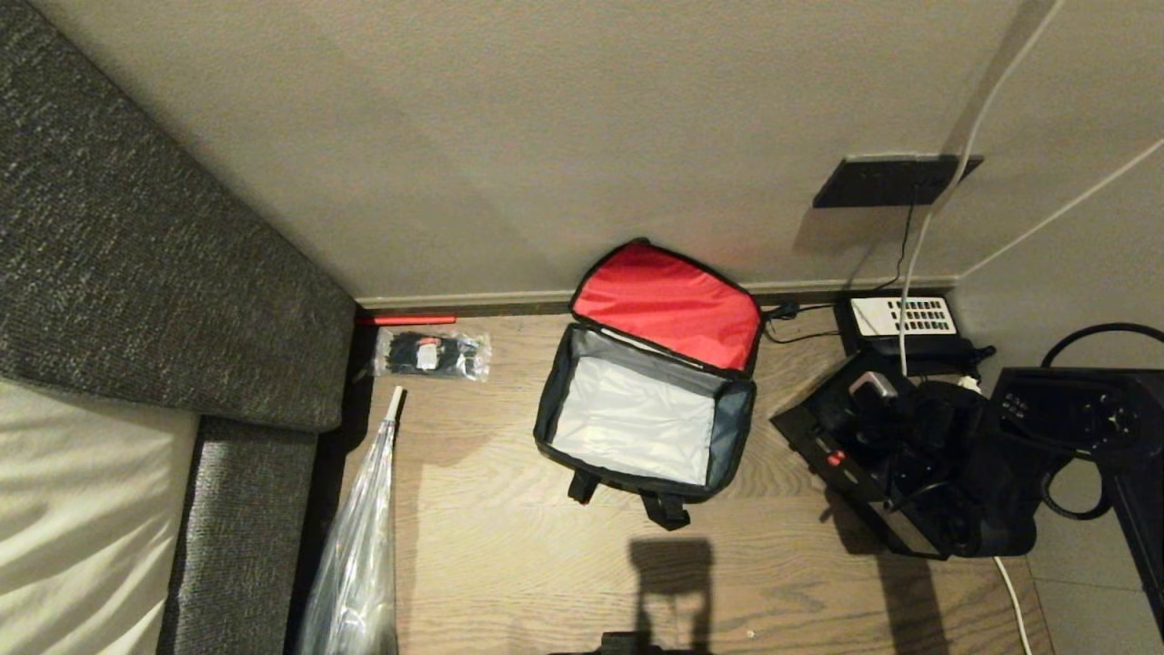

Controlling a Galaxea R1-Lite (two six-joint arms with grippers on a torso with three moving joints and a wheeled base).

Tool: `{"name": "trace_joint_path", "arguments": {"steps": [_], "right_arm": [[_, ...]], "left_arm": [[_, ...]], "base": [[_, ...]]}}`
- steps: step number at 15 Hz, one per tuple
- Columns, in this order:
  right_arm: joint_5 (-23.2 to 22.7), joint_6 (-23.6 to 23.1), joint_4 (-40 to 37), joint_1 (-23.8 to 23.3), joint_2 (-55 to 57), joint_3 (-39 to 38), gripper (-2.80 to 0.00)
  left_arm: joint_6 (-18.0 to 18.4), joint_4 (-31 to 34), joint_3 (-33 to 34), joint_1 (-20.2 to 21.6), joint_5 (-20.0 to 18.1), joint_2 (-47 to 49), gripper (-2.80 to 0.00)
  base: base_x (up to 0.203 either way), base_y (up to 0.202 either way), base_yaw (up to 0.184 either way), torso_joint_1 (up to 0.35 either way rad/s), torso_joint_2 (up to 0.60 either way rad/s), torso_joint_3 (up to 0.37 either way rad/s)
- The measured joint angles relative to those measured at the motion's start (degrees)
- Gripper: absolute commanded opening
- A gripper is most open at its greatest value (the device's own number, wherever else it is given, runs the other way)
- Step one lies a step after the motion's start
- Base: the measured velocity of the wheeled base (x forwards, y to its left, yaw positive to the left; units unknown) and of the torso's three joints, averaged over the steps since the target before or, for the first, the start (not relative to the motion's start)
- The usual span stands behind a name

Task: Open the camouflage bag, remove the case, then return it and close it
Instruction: Grip the handle again

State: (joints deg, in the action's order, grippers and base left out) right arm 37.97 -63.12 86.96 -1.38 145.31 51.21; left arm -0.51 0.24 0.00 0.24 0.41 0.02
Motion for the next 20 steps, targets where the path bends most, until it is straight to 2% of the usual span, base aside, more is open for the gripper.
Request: {"name": "trace_joint_path", "arguments": {"steps": [5, 11, 16, 20], "right_arm": [[2.03, -0.10, 0.74, -0.05, 2.45, -0.11, 0.00], [7.09, -2.00, 0.44, 1.24, 3.39, -1.13, 0.00], [6.34, -4.44, -0.30, 1.80, 0.30, -3.88, 0.00], [5.12, -1.83, -0.16, 4.42, -0.72, -6.23, 0.00]], "left_arm": [[-0.03, 0.02, 0.00, 0.00, 0.00, 0.00, -2.80], [0.00, 0.02, 0.00, 0.00, -0.01, 0.00, -2.80], [0.00, 0.00, 0.00, 0.00, 0.00, 0.00, -2.80], [-0.01, 0.00, 0.00, 0.00, -0.01, 0.00, -2.80]], "base": [[0.000, 0.000, 0.000, 0.000, 0.00, 0.000], [0.000, 0.000, 0.000, 0.000, 0.00, 0.000], [0.000, 0.000, 0.000, 0.000, 0.00, 0.000], [0.000, 0.000, 0.000, 0.000, 0.00, 0.000]]}}
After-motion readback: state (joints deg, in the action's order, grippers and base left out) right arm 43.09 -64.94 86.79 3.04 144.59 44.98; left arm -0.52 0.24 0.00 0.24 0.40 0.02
